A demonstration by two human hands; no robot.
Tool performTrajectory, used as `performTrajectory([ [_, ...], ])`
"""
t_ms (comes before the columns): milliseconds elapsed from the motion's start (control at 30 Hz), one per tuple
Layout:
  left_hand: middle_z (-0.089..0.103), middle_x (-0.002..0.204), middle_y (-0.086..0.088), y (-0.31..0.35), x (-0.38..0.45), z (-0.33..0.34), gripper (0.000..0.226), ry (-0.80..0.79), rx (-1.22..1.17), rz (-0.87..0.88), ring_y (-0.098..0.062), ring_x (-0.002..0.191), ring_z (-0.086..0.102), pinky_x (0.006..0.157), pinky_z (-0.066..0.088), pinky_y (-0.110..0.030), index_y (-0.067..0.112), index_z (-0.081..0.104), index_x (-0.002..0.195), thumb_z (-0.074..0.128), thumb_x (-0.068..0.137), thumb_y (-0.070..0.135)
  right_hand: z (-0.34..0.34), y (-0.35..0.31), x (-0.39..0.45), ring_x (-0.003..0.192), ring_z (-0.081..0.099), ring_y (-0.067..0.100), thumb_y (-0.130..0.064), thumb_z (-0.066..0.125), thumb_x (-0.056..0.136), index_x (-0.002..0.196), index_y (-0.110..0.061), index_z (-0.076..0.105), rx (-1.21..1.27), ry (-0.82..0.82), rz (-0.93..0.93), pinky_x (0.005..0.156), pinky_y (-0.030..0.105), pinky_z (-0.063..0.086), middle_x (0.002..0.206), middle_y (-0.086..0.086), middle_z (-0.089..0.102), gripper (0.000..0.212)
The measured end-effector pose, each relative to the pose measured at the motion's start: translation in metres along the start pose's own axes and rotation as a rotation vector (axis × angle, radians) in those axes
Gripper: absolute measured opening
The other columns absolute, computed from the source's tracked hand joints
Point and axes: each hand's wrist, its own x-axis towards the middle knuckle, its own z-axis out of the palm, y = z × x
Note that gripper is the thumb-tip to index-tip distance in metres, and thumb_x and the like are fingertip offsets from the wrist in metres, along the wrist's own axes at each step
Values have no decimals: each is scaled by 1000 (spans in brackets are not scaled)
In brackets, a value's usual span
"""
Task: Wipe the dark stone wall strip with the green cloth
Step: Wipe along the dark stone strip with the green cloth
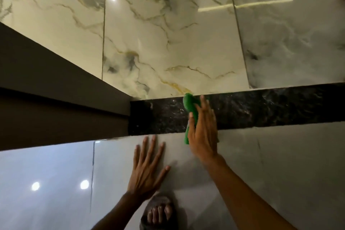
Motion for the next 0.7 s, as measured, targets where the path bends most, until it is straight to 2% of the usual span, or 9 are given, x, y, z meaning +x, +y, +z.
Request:
performTrajectory([
  [67,-1,192,-7,-4,0,11,79,40,51,-8,-35,177,-4,141,-4,-56,29,16,182,29,114,69,28,9,0,170,9,29,-49,29,115,173,-28,18,-183,-130,-137,135,58,18,183,1,9,62],
  [133,5,192,-7,-8,1,16,79,79,98,-11,-35,177,-1,140,2,-58,28,17,181,29,114,67,44,13,5,169,9,34,-54,28,114,173,-30,15,-334,-148,-193,136,59,15,183,2,7,66],
  [200,8,191,-7,-10,1,19,78,112,120,-1,-34,177,2,139,6,-59,26,18,181,27,115,65,49,13,10,169,9,34,-56,27,113,173,-31,14,-385,-145,-221,136,58,14,183,1,7,66],
  [367,9,192,-5,-12,-1,21,79,138,100,3,-32,178,4,140,5,-58,22,21,181,28,114,65,50,14,14,170,5,33,-55,27,113,173,-32,13,-384,-168,-311,135,59,17,183,-2,7,65],
  [500,9,191,-11,-7,1,24,93,155,82,-45,-29,178,6,140,7,-56,9,16,180,27,112,70,56,5,20,170,8,31,-54,32,113,173,-35,12,-358,-230,-499,134,59,18,183,-4,8,65],
  [600,6,191,-14,-10,0,27,99,161,73,-62,-28,178,5,143,2,-51,5,14,180,27,110,74,64,-3,24,170,10,32,-53,36,113,171,-39,22,-343,-274,-627,135,58,13,183,-4,11,61],
  [700,6,191,-16,-11,1,29,100,173,91,-59,-29,178,4,143,0,-49,3,14,179,25,110,75,68,-1,25,169,11,33,-51,38,113,167,-39,33,-333,-293,-665,135,59,13,181,-4,20,56],
])
